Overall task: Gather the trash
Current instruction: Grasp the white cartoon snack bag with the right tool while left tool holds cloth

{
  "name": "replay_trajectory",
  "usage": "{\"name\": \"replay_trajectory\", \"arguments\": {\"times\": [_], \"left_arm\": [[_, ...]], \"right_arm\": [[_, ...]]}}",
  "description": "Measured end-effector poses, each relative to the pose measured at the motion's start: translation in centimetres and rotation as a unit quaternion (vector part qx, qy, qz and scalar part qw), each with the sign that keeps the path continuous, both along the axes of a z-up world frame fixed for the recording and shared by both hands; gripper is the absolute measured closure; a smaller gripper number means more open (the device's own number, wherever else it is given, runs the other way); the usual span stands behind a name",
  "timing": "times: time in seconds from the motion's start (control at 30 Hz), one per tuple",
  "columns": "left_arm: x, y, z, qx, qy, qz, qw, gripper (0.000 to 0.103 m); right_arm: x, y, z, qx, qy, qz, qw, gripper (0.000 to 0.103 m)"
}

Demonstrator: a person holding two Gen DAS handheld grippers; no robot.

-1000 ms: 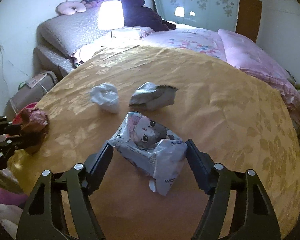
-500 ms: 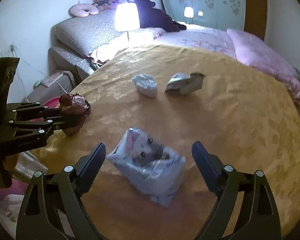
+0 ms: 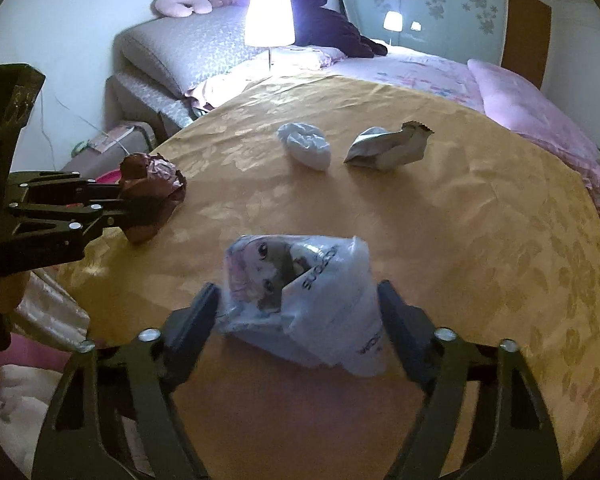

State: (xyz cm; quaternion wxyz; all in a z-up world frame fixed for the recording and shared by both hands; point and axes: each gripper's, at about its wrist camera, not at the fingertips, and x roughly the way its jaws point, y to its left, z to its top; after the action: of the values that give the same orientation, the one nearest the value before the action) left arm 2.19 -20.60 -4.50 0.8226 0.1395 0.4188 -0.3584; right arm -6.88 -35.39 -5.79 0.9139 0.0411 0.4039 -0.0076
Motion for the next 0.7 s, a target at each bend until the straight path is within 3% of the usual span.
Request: {"name": "replay_trajectory", "arguments": {"times": [0.3, 0.7], "left_arm": [[-0.4, 0.2, 0.5, 0.0, -0.008, -0.001, 1.0, 0.075], [-1.3, 0.2, 1.4, -0.003, -0.027, 0.003, 0.9996, 0.075]], "right_arm": [[-0.4, -0.3, 0.1, 0.035, -0.02, -0.031, 0.999, 0.054], [-1.3, -0.2, 0.7, 0.055, -0.039, -0.052, 0.996, 0.056]]}}
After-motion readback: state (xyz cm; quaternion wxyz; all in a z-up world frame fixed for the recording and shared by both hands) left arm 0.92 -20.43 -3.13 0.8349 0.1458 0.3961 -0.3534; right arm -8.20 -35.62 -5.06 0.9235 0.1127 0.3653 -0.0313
